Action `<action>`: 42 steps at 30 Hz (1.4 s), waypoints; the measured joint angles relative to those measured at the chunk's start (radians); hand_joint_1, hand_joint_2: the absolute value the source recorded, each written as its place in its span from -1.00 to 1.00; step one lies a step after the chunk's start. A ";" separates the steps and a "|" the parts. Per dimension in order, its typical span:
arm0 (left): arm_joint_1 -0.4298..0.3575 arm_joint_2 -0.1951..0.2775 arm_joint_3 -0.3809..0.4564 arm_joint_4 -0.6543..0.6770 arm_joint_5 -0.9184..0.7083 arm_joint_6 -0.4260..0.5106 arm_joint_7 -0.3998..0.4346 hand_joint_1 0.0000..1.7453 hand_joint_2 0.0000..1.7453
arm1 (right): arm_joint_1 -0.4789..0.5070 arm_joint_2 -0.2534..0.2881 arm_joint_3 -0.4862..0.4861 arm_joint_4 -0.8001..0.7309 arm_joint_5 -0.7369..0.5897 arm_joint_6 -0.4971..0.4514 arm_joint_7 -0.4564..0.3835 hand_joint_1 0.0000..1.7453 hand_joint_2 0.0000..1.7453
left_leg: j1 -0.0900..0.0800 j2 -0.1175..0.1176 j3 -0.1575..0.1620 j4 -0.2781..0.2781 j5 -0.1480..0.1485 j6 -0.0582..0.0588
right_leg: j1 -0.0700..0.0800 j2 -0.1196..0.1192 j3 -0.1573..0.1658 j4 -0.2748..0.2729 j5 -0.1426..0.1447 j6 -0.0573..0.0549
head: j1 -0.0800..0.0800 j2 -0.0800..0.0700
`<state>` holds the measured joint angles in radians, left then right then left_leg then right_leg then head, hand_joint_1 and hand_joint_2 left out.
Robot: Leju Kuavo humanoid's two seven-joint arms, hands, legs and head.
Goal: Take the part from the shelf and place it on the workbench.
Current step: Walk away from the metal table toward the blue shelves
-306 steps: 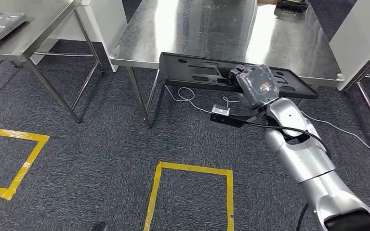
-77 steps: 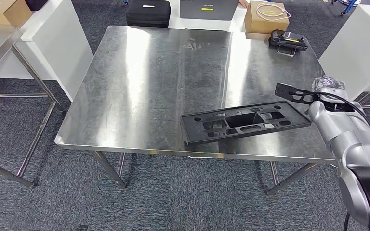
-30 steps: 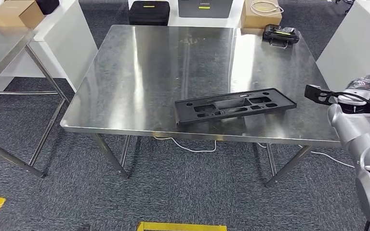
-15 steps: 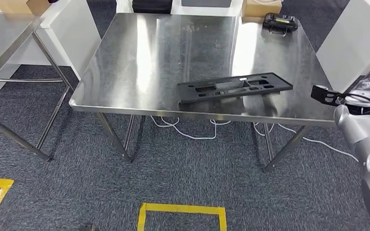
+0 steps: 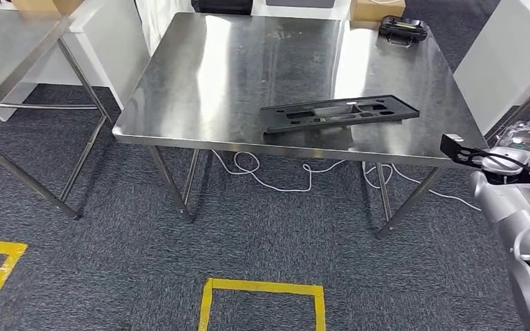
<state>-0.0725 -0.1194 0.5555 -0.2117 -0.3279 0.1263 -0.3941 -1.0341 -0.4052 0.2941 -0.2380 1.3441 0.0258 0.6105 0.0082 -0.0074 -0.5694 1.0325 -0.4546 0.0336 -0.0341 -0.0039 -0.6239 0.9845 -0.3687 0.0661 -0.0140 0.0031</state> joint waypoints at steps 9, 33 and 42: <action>-0.003 -0.016 0.006 0.000 -0.019 0.011 -0.012 -1.00 -1.00 | 0.057 -0.016 -0.007 0.002 -0.014 -0.025 0.018 -1.00 1.00 | -0.012 0.008 -0.093 -0.027 0.098 0.041 | 0.008 0.003 -0.052 0.244 -0.149 0.002 | 0.005 0.000; -0.024 -0.061 -0.004 -0.005 -0.050 0.028 -0.021 -1.00 -1.00 | 0.456 0.054 -0.169 0.003 -0.172 -0.267 -0.022 -1.00 1.00 | -0.002 -0.003 0.003 -0.029 0.022 0.025 | 0.001 -0.003 0.002 0.026 -0.051 0.003 | 0.004 0.000; -0.027 -0.033 -0.003 -0.007 -0.049 -0.001 -0.020 -1.00 -1.00 | 0.687 0.148 -0.382 0.004 -0.389 -0.267 -0.249 -1.00 1.00 | -0.016 -0.002 -0.113 -0.035 0.122 0.028 | 0.010 -0.001 0.104 0.082 -0.145 0.009 | 0.006 0.000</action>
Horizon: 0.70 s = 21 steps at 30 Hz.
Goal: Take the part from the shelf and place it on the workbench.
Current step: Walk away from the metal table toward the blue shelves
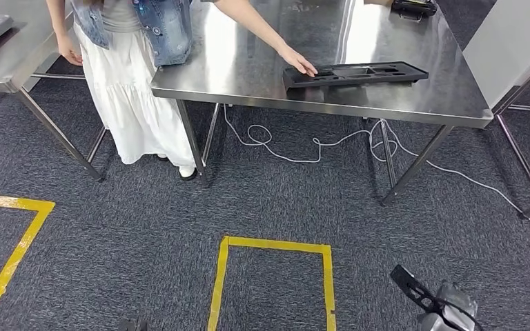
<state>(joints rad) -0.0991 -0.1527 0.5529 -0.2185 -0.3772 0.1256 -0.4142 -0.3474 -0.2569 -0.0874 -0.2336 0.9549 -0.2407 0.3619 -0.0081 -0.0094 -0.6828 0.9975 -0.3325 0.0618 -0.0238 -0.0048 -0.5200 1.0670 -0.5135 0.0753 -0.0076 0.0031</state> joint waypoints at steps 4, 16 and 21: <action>-0.009 0.010 0.001 -0.002 0.000 -0.009 0.002 -1.00 -1.00 | 0.096 0.065 -0.096 0.001 -0.083 -0.005 -0.137 -1.00 -1.00 | 0.000 0.003 -0.007 -0.006 0.035 -0.024 | 0.012 0.000 0.058 -0.117 -0.012 -0.042 | -0.007 0.000; -0.034 0.043 0.010 -0.004 -0.022 -0.015 0.021 -1.00 -1.00 | 0.250 0.192 -0.362 0.009 -0.297 0.022 -0.379 -1.00 -0.50 | 0.034 -0.001 0.158 0.069 -0.163 -0.072 | -0.003 0.001 -0.066 -0.089 0.099 -0.057 | -0.008 0.000; -0.055 0.037 -0.002 -0.005 -0.065 0.006 0.062 -1.00 -1.00 | 0.264 0.211 -0.427 0.014 -0.334 0.059 -0.404 -1.00 1.00 | 0.020 0.002 0.166 -0.005 -0.148 -0.021 | 0.003 0.002 -0.094 -0.076 0.110 -0.026 | -0.004 0.000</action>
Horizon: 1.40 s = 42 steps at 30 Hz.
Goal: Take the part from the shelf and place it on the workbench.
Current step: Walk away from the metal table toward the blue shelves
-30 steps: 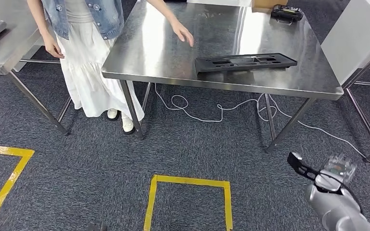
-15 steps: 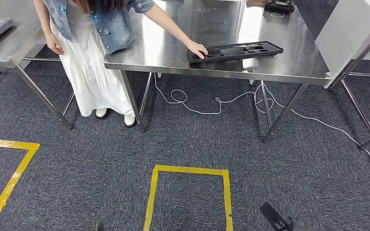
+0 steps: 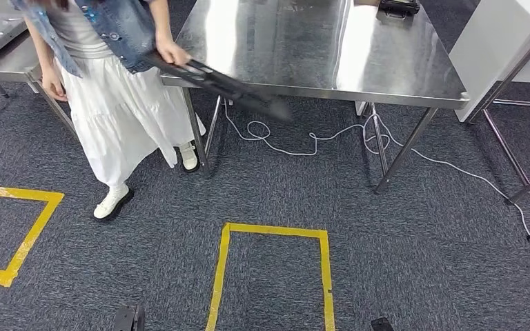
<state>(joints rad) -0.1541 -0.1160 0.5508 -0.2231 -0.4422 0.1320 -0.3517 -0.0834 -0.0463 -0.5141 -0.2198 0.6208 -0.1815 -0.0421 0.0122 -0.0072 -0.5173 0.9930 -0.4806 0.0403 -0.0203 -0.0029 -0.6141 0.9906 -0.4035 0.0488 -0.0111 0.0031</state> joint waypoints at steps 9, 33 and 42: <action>-0.025 -0.007 -0.033 0.000 -0.042 -0.020 0.027 -1.00 -1.00 | 0.012 0.036 -0.033 0.010 0.018 0.108 0.043 -1.00 1.00 | -0.011 0.013 -0.139 -0.006 0.123 0.011 | 0.000 0.001 0.081 0.112 -0.125 0.014 | 0.007 0.000; -0.040 -0.006 -0.047 0.001 -0.062 -0.039 0.023 -1.00 -1.00 | 0.023 0.045 -0.036 0.018 0.056 0.157 0.092 -1.00 1.00 | 0.000 0.010 -0.047 -0.010 0.057 0.015 | 0.002 0.001 -0.036 0.112 -0.105 -0.023 | 0.006 0.000; -0.040 -0.006 -0.060 0.001 -0.072 -0.048 0.020 -1.00 -1.00 | 0.014 0.038 -0.035 0.018 0.061 0.165 0.095 -1.00 1.00 | -0.010 0.015 -0.165 -0.006 0.169 -0.008 | 0.012 0.003 0.194 -0.039 -0.145 -0.011 | 0.005 0.000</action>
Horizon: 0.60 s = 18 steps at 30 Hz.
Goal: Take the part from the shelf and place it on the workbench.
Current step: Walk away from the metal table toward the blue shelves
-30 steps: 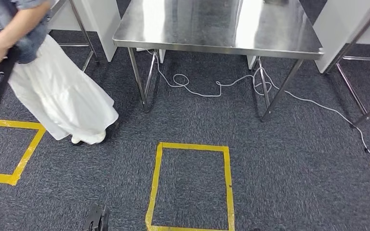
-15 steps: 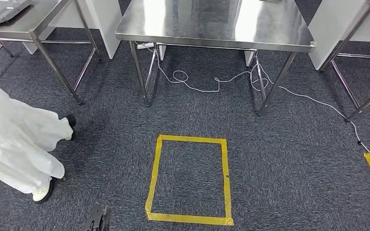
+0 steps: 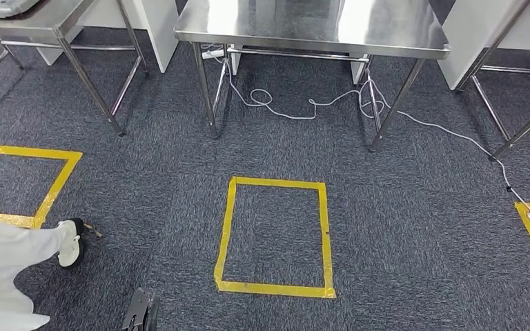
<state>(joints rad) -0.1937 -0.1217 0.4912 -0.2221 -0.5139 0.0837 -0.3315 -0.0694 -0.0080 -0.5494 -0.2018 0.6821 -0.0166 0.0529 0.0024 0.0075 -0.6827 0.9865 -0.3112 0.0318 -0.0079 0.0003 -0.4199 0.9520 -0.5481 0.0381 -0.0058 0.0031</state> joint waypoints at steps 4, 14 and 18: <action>0.005 0.001 -0.001 0.001 -0.004 -0.001 0.000 -1.00 -1.00 | 0.006 0.001 0.000 0.002 0.000 0.001 0.008 -1.00 1.00 | 0.007 -0.001 -0.014 0.019 -0.016 -0.021 | -0.011 -0.003 -0.018 -0.016 0.026 -0.034 | -0.008 0.000; 0.006 0.002 -0.002 0.001 -0.010 -0.001 0.003 -1.00 -1.00 | 0.010 0.005 0.000 0.003 0.004 0.002 0.024 -1.00 1.00 | 0.025 -0.011 0.146 0.087 -0.177 -0.043 | -0.016 -0.006 -0.137 0.030 0.105 -0.028 | -0.009 0.000; 0.003 0.002 -0.002 0.001 -0.010 0.000 0.004 -1.00 -1.00 | 0.009 0.005 0.000 0.004 0.005 0.002 0.027 -1.00 1.00 | 0.012 -0.010 0.157 0.032 -0.170 -0.012 | -0.011 -0.005 -0.158 0.037 0.123 0.006 | -0.008 0.000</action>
<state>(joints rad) -0.1909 -0.1201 0.4895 -0.2213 -0.5241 0.0835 -0.3280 -0.0606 -0.0031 -0.5499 -0.1980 0.6868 -0.0149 0.0802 0.0146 -0.0029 -0.5253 1.0189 -0.4816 0.0196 -0.0188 -0.0051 -0.5774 0.9894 -0.4247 0.0443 -0.0138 0.0030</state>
